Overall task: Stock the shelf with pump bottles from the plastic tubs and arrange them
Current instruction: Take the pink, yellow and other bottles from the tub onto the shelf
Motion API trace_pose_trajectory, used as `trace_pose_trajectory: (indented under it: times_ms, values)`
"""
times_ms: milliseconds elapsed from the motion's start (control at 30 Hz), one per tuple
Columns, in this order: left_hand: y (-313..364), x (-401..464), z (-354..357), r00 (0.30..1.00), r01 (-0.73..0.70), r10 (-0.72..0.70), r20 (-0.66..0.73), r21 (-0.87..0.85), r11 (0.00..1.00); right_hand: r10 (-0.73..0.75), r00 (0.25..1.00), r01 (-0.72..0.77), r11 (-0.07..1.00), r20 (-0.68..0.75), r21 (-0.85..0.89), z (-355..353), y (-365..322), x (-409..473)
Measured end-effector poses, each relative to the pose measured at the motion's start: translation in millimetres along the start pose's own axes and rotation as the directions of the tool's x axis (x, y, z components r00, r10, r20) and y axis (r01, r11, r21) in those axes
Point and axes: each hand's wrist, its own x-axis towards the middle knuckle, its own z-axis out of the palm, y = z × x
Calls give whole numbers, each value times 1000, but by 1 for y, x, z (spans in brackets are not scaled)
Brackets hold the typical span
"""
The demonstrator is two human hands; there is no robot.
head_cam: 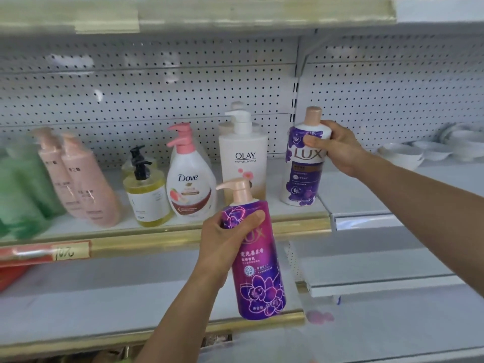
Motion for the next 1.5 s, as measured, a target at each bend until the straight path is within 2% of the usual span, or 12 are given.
trace_pose_trajectory:
  times_ms: [167,367,467,533,1033,1167,1267,1333,1367,1433,1500]
  values:
    - [-5,7,11,999,26,-24,-30,42,999,51,996,-44,994,67,-96,-1,-2,10]
    - [-8,13,22,999,28,-25,-36,69,997,139,990,-135,972,7,-194,14,32,-19]
    - [-8,13,24,1000,18,-16,-21,85,996,87,987,-126,941,-133,-314,26,74,-44]
    - [-9,15,24,1000,16,-14,-23,89,996,41,984,-96,943,-174,-318,29,87,-47]
    - [-15,24,20,999,16,-12,-50,74,997,92,991,-120,929,-97,-351,37,94,11]
    - [-14,22,20,998,12,-6,-62,90,996,114,988,-151,876,-107,-458,37,96,-1]
    - [-12,20,19,998,-17,24,-65,103,995,-34,989,-42,866,-142,-499,43,85,-34]
    - [-8,18,20,995,-48,58,-76,123,991,-176,979,105,869,-104,-483,51,73,-72]
    - [-6,17,21,993,-70,82,-82,132,989,-201,978,150,865,-58,-478,53,66,-94]
    - [-2,17,24,986,-127,140,-90,143,982,-156,985,172,889,73,-424,60,53,-138]
    - [2,18,29,976,-184,198,-95,140,973,-51,984,115,918,173,-380,69,42,-172]
